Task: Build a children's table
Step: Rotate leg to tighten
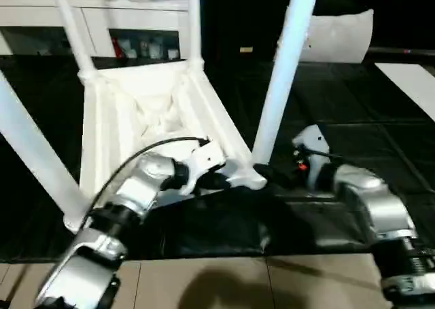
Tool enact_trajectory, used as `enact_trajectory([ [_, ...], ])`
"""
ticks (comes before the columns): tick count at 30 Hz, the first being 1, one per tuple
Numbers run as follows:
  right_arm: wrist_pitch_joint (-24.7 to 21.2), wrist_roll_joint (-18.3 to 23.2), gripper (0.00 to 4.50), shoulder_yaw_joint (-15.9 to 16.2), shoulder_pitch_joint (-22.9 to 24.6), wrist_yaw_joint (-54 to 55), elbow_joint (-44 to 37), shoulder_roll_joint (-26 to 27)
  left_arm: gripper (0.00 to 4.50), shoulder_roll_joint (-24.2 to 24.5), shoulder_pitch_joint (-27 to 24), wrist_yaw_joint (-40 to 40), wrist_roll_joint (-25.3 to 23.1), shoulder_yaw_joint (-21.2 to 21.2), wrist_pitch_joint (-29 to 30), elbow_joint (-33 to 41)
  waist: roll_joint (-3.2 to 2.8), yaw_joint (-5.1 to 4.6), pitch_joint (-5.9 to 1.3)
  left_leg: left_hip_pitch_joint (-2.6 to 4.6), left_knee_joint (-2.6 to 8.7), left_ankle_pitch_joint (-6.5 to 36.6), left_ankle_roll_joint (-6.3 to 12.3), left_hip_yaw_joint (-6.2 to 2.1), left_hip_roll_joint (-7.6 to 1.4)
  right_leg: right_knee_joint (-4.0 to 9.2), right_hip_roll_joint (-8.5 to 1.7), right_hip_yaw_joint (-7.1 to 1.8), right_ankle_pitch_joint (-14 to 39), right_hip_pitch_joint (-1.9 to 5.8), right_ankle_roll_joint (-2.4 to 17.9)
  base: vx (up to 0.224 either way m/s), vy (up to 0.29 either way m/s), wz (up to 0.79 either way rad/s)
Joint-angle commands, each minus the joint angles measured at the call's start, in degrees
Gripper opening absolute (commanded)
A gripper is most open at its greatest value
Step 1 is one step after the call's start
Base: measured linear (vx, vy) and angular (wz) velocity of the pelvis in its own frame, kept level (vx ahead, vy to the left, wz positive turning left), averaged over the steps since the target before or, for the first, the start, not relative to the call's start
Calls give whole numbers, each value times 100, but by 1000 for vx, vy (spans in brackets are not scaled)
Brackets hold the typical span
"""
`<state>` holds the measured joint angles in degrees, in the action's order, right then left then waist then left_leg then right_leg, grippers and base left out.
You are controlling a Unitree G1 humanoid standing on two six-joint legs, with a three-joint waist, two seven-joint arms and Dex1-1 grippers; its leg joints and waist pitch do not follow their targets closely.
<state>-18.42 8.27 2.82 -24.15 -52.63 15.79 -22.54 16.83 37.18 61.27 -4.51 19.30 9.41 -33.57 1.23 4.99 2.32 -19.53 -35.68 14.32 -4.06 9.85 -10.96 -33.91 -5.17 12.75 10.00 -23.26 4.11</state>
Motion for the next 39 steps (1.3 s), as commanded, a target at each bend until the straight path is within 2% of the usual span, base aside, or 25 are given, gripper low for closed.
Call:
enact_trajectory([
  [1,183,99,447,89,-16,-518,-66,-272,0,100,-18,568,167,170,-360,385,20,36,-412,-58,364,-167,582,-142,-346,420,-577,-569,1221,488,13,0,0,0],
  [3,630,-6,447,188,-68,-707,142,-458,0,276,-125,1036,299,251,-521,573,12,60,-418,-41,358,-202,582,-142,-362,396,-583,-578,1138,466,63,0,0,0],
  [7,1031,69,447,356,-26,-1378,227,-657,0,497,-213,1451,327,390,-681,723,38,91,-410,-50,365,-205,591,-133,-371,376,-592,-588,1106,467,174,0,0,0],
  [9,992,209,447,383,27,-1732,143,-697,0,565,-227,1571,322,436,-766,746,35,128,-405,-45,363,-222,631,-127,-381,367,-577,-597,1080,461,185,0,0,0],
  [10,943,274,447,384,46,-1845,104,-703,0,584,-234,1610,327,448,-788,762,54,158,-407,-41,362,-233,647,-126,-387,364,-585,-597,1094,464,175,0,0,0],
  [11,815,391,447,402,64,-2046,47,-726,0,612,-246,1674,332,457,-797,796,40,179,-401,-34,367,-232,634,-127,-397,377,-586,-592,1150,454,171,0,0,0],
  [13,906,406,447,470,-3,-2157,198,-715,0,714,-288,1877,343,520,-808,926,50,205,-403,-37,369,-205,605,-132,-406,377,-596,-592,1212,459,151,0,0,0],
  [14,943,411,421,477,-16,-2166,234,-706,0,727,-294,1900,346,529,-810,946,42,207,-396,-38,373,-187,559,-131,-400,395,-597,-589,1286,453,129,0,0,0],
  [16,1011,460,414,497,-43,-2220,312,-694,0,752,-308,1947,364,542,-816,988,48,222,-401,-38,370,-161,510,-124,-384,396,-592,-588,1324,459,102,0,0,0],
  [17,872,651,408,537,-41,-2469,292,-678,0,781,-338,2021,405,564,-800,1086,52,230,-399,-44,374,-136,504,-123,-377,407,-589,-585,1375,470,66,0,0,0],
  [19,778,735,380,569,-32,-2618,266,-663,0,793,-361,2069,421,590,-789,1152,44,242,-402,-42,373,-149,521,-124,-381,412,-579,-582,1387,466,35,0,0,0],
  [23,769,728,352,596,-48,-2720,324,-624,0,779,-369,2096,396,630,-828,1160,44,278,-408,-35,370,-194,481,-128,-393,400,-583,-582,1330,451,37,0,0,0],
  [24,770,728,333,596,-50,-2722,329,-622,0,778,-368,2095,394,631,-829,1159,44,278,-408,-35,370,-194,481,-128,-393,400,-583,-582,1330,451,37,0,0,0],
  [34,829,705,253,697,-158,-2777,529,-566,0,766,-309,2066,353,637,-830,1130,50,270,-396,-38,378,-56,391,-119,-357,465,-564,-556,1629,457,-164,0,0,0],
  [38,755,739,233,687,-148,-2826,500,-544,0,766,-298,2052,363,625,-824,1114,42,265,-398,-40,377,-13,368,-120,-348,479,-555,-548,1692,459,-242,0,0,0],
  [39,716,767,213,682,-138,-2845,470,-536,0,765,-298,2050,366,621,-822,1112,41,263,-398,-40,380,-5,366,-121,-348,482,-555,-545,1704,462,-249,0,0,0],
])
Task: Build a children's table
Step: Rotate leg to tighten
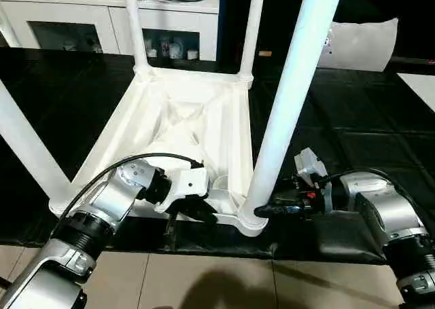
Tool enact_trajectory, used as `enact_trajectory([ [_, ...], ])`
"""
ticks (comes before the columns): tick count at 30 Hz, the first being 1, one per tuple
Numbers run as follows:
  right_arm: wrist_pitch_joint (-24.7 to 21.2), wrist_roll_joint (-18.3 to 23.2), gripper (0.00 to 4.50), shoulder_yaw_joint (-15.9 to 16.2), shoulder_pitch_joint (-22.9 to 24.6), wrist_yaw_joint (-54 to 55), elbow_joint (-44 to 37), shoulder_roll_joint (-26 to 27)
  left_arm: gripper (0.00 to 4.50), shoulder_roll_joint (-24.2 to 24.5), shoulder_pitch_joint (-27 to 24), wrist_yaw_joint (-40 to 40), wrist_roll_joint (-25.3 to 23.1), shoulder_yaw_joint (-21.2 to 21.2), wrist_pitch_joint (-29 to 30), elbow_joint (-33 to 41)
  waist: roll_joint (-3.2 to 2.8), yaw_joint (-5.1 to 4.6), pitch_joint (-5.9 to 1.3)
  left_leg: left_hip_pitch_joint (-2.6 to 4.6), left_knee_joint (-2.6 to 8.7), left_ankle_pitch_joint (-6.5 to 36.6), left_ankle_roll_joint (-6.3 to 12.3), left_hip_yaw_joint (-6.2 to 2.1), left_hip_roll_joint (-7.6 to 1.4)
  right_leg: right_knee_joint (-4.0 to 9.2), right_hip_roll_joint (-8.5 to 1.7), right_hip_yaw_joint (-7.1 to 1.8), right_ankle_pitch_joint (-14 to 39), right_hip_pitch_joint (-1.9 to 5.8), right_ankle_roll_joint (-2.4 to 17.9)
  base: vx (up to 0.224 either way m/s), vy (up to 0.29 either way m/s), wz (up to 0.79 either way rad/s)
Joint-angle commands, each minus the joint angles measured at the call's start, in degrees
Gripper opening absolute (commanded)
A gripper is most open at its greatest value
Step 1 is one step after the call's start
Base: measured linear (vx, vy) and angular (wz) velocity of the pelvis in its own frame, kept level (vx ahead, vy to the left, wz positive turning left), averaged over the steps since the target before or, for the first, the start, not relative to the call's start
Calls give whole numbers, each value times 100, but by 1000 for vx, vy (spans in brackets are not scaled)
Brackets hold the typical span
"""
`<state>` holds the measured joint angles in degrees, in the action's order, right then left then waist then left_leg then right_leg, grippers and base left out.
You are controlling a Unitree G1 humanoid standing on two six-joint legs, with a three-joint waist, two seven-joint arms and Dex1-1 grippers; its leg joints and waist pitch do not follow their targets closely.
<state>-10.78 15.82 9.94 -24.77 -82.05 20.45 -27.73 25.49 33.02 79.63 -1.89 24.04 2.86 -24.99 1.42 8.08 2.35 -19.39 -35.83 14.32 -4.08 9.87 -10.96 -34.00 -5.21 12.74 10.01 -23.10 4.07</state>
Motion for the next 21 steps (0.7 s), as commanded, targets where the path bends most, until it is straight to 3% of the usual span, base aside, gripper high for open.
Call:
enact_trajectory([
  [1,-48,12,213,-30,-77,96,5,-17,0,-100,119,213,104,148,-167,254,23,-45,-402,-51,394,-3,365,-123,-349,491,-549,-544,1702,442,-247,0,0,0],
  [9,-260,167,187,-63,83,169,-245,46,0,-149,148,115,104,85,-23,202,23,-41,-405,-53,392,-11,356,-122,-343,498,-543,-539,1699,447,-304,0,0,0],
  [12,-352,75,186,-127,146,607,-355,151,0,-260,199,-39,157,0,224,187,26,-48,-399,-49,400,-47,323,-129,-357,493,-549,-543,1665,438,-299,0,0,0],
  [15,-658,-204,186,-297,133,1848,-454,546,0,-501,348,-621,56,-144,576,32,31,-88,-366,-19,417,151,202,-124,-321,575,-539,-508,2055,423,-404,0,0,0],
  [18,-862,-440,186,-327,136,2574,-585,803,0,-796,512,-1189,16,-313,845,-159,40,-192,-363,-34,401,321,98,-115,-255,662,-519,-451,2404,447,-655,0,0,0],
  [20,-998,-511,186,-346,137,2857,-648,921,0,-927,571,-1392,23,-378,966,-199,35,-280,-388,-54,404,240,111,-154,-293,647,-530,-441,2207,463,-654,0,0,0],
  [21,-1338,-693,185,-401,102,3571,-740,1215,0,-1271,721,-1917,28,-535,1230,-340,26,-335,-403,-83,403,107,101,-173,-313,598,-531,-458,1969,474,-575,0,0,0],
])
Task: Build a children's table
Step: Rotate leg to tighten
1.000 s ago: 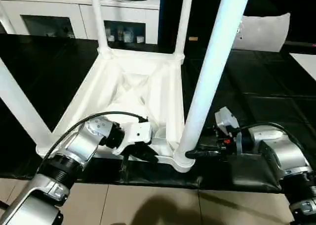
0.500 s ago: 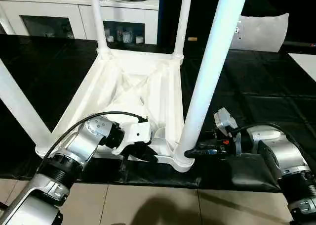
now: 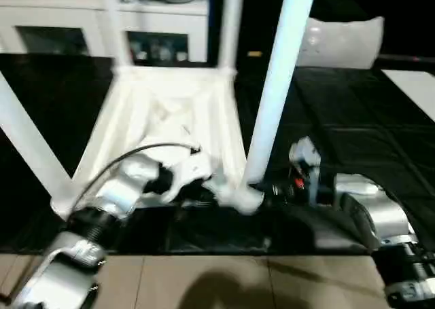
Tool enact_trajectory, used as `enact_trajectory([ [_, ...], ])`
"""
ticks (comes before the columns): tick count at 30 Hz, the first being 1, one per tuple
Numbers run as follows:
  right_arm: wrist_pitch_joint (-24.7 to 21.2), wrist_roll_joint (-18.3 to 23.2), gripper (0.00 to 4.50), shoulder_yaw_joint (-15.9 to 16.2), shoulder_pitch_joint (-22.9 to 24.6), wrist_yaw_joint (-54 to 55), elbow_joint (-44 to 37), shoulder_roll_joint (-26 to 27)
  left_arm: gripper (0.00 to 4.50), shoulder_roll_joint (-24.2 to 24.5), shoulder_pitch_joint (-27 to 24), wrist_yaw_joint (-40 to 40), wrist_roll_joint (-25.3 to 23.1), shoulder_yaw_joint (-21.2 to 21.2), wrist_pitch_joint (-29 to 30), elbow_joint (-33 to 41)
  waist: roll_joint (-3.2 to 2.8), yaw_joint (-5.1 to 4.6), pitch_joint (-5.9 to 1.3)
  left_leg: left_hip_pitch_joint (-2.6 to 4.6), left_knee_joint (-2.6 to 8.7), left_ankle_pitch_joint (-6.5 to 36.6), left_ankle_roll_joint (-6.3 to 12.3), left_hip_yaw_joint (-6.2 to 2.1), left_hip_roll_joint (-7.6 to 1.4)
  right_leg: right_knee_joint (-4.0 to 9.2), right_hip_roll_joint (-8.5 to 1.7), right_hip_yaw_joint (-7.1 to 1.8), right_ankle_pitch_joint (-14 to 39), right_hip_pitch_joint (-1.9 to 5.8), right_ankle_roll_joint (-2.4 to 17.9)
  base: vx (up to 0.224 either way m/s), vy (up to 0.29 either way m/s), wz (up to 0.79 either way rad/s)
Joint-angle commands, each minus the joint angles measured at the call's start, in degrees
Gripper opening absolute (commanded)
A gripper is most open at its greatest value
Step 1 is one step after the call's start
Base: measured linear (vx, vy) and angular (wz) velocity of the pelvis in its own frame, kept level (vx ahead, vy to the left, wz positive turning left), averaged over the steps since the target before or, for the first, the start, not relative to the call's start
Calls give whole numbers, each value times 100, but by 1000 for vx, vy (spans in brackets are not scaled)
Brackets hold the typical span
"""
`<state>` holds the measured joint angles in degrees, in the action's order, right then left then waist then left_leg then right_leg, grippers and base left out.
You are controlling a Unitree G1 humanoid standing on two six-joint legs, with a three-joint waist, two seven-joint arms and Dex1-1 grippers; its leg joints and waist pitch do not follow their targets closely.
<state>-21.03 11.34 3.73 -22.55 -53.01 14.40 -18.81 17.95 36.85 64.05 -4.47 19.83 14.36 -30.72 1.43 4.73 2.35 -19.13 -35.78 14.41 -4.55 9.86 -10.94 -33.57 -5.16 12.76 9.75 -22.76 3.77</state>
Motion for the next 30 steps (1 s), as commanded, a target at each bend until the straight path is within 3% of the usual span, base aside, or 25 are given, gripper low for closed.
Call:
enact_trajectory([
  [1,-445,-340,185,182,-149,1026,-153,474,0,-649,408,-593,254,-149,131,147,34,-22,-429,-117,388,-14,167,-179,-306,522,-557,-470,1816,451,-485,0,0,0],
  [5,-645,-553,185,93,-243,1832,-129,801,0,-913,562,-1144,101,-190,115,-103,32,-80,-458,-148,376,-318,322,-181,-294,425,-558,-512,1318,463,-273,0,0,0],
  [8,-558,-529,185,45,-217,2066,-197,933,0,-999,603,-1291,-16,-183,82,-203,10,-89,-466,-128,353,-750,581,-191,-368,297,-595,-568,564,432,108,0,0,0],
  [10,-575,-507,241,-13,-195,2131,-254,968,0,-990,584,-1276,-21,-172,96,-174,8,-88,-453,-113,357,-741,655,-179,-379,286,-615,-582,490,433,264,0,0,0],
  [12,-583,-507,257,-46,-176,2139,-306,953,0,-935,541,-1208,0,-160,78,-123,13,-85,-440,-97,367,-619,661,-164,-380,303,-624,-594,612,433,354,0,0,0],
  [18,-388,-424,301,-146,-162,1932,-304,699,0,-605,327,-847,-28,-50,-241,1,2,-60,-425,-85,381,-483,605,-161,-387,326,-629,-606,787,436,329,0,0,0],
  [21,-132,-298,332,-34,-92,1107,-356,217,0,-301,118,-404,-41,73,-575,124,2,-35,-424,-89,378,-424,619,-156,-382,315,-629,-607,781,442,308,0,0,0],
  [24,76,-175,363,43,14,313,-419,-219,0,-97,-36,-55,12,145,-716,258,12,73,-411,-59,384,-324,638,-133,-401,325,-623,-619,887,421,269,0,0,0],
  [30,317,-60,399,104,70,-638,-292,-853,0,200,-151,505,105,237,-964,361,35,126,-407,-75,388,-243,606,-136,-376,357,-605,-602,1125,434,129,0,0,0],
])
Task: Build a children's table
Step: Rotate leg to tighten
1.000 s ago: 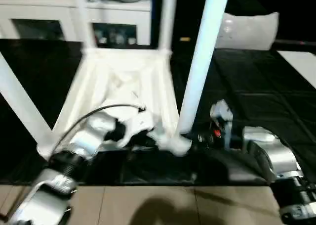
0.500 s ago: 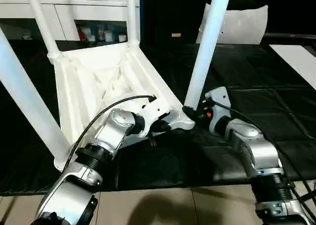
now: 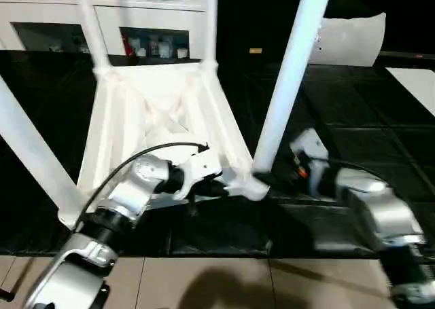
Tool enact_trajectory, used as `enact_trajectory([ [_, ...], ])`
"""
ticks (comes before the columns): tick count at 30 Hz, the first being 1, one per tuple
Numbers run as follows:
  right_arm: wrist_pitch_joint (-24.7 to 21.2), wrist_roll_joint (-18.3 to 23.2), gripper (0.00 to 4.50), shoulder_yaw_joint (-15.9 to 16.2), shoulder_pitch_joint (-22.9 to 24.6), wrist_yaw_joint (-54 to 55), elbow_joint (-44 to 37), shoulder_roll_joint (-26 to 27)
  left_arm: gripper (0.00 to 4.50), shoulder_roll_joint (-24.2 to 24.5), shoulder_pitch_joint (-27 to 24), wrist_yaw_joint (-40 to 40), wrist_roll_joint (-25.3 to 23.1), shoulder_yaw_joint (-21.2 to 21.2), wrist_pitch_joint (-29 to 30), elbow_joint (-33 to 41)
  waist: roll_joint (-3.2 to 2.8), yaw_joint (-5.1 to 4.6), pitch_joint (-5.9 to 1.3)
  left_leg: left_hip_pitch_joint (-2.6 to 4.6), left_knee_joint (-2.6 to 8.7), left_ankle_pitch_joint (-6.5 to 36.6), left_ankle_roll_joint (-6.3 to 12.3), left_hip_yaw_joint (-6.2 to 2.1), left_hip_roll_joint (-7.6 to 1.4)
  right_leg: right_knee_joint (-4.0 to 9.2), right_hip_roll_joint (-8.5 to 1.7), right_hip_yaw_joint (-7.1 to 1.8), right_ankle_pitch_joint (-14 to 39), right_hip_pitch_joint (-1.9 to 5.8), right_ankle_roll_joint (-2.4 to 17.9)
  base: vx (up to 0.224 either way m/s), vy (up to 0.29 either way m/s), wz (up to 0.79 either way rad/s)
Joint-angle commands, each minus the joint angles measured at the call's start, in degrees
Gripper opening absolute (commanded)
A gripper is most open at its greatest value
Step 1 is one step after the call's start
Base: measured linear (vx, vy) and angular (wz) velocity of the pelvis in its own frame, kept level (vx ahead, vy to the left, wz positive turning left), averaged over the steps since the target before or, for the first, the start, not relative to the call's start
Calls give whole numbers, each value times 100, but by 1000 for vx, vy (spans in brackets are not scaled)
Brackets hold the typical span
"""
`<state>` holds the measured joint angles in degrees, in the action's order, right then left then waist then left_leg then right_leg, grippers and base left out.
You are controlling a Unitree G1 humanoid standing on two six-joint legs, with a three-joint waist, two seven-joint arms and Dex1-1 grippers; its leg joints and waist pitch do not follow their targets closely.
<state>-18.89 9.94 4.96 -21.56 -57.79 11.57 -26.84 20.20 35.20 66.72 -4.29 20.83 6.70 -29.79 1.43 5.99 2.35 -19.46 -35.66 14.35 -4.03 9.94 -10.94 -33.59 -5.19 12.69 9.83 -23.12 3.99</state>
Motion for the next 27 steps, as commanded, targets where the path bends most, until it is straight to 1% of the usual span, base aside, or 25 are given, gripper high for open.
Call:
enact_trajectory([
  [1,241,108,409,-35,-97,-333,153,-197,0,86,-18,514,143,180,-371,325,42,5,-407,-50,374,-200,545,-139,-362,377,-606,-591,1199,473,74,0,0,0],
  [3,291,118,431,-54,-136,-392,225,-249,0,132,-32,640,177,196,-405,362,39,2,-407,-45,377,-191,533,-135,-364,383,-592,-588,1251,466,64,0,0,0],
  [4,455,147,436,-95,-229,-571,401,-354,0,243,-46,870,206,256,-468,425,39,2,-418,-45,371,-224,538,-138,-367,365,-587,-582,1203,459,94,0,0,0],
  [6,527,167,447,-98,-257,-673,465,-395,0,279,-41,935,196,284,-501,433,39,14,-408,-38,373,-255,539,-137,-376,366,-586,-590,1191,452,134,0,0,0],
  [7,595,183,447,-82,-269,-782,504,-430,0,306,-41,978,184,306,-533,435,-16,39,-423,-35,365,-275,534,-146,-387,353,-587,-585,1107,450,179,0,0,0],
  [8,665,192,447,-48,-263,-898,516,-467,0,325,-40,1027,179,328,-558,441,2,54,-418,-24,367,-280,541,-143,-401,339,-589,-591,1022,443,220,0,0,0],
  [11,816,212,447,104,-206,-1249,513,-530,0,374,-71,1224,218,390,-613,509,-3,92,-428,-33,361,-300,560,-145,-408,309,-596,-590,894,457,294,0,0,0],
  [13,873,214,447,194,-204,-1344,585,-490,0,424,-110,1349,222,449,-668,591,8,101,-428,-38,363,-337,567,-145,-413,298,-599,-595,861,458,312,0,0,0],
  [14,895,222,447,211,-217,-1371,634,-467,0,439,-123,1379,220,463,-690,616,8,107,-423,-41,364,-320,561,-143,-409,305,-600,-592,902,458,320,0,0,0],
  [15,862,319,447,208,-240,-1488,675,-427,0,445,-130,1391,224,464,-697,629,8,111,-425,-39,363,-303,551,-141,-409,308,-603,-591,937,459,321,0,0,0],
  [16,836,395,447,203,-256,-1582,702,-403,0,447,-132,1395,229,462,-700,633,8,121,-419,-40,365,-208,553,-126,-394,341,-600,-585,1074,462,294,0,0,0],
  [17,776,493,430,218,-251,-1718,667,-388,0,447,-134,1398,231,464,-701,641,17,128,-417,-46,365,-156,541,-123,-387,355,-584,-578,1188,466,242,0,0,0],
  [18,735,555,430,229,-245,-1805,637,-379,0,447,-135,1399,232,466,-701,646,12,138,-413,-42,366,-137,537,-122,-387,363,-580,-575,1236,463,215,0,0,0],
  [20,647,633,408,281,-230,-1978,588,-358,0,450,-131,1402,229,483,-723,644,17,156,-408,-33,370,-93,492,-126,-389,384,-573,-569,1380,453,111,0,0,0],
  [21,630,632,399,302,-235,-2020,603,-348,0,451,-128,1403,225,490,-734,641,15,166,-412,-34,369,-94,488,-126,-387,385,-575,-570,1394,455,97,0,0,0],
  [22,620,643,378,328,-240,-2078,625,-336,0,452,-126,1405,219,497,-747,639,11,174,-413,-41,370,-97,469,-131,-387,385,-574,-566,1402,452,64,0,0,0],
  [24,626,664,378,354,-248,-2141,659,-324,0,454,-126,1409,215,502,-751,647,12,177,-418,-35,371,-118,451,-135,-390,383,-576,-566,1389,449,52,0,0,0],
  [27,626,698,349,432,-237,-2256,651,-298,0,449,-117,1408,207,512,-761,647,10,189,-425,-36,367,-184,457,-136,-391,364,-572,-570,1288,448,70,0,0,0],
])
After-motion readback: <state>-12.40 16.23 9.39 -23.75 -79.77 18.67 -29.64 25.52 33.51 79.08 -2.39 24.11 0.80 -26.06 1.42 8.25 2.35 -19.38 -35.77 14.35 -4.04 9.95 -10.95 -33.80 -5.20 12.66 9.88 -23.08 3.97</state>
